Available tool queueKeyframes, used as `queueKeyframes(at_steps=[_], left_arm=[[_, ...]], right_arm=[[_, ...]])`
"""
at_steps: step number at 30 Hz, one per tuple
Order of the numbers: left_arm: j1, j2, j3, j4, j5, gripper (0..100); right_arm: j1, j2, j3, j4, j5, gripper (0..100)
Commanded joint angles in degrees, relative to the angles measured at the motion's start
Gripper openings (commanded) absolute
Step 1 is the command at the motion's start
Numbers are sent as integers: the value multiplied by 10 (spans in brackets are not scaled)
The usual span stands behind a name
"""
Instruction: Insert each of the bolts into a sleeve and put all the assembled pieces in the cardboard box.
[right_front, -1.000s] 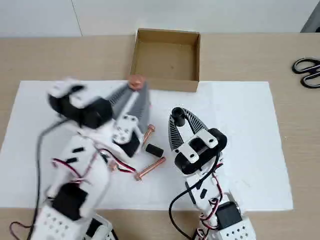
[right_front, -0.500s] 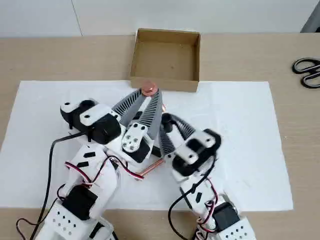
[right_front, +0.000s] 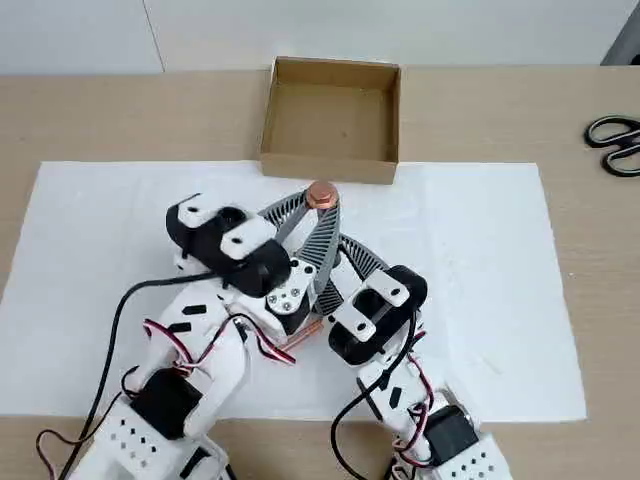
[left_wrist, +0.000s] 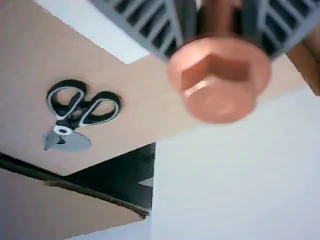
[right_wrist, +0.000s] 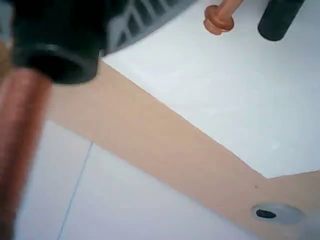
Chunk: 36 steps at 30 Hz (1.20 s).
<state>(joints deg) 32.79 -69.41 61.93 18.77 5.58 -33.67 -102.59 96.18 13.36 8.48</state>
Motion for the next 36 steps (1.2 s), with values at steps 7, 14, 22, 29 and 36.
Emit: queueKeyframes(at_steps=[7,14,22,29,36], left_arm=[[4,1,-5,3,-14,6],[2,0,-3,28,-14,6],[0,-2,-2,70,-13,6],[-81,0,-7,101,108,6],[-91,-4,-7,194,167,6]], right_arm=[[-1,-13,3,-3,5,6],[0,-13,2,-3,5,6],[0,-14,1,-7,6,6],[0,-14,3,-77,68,6],[29,-14,2,-80,66,6]])
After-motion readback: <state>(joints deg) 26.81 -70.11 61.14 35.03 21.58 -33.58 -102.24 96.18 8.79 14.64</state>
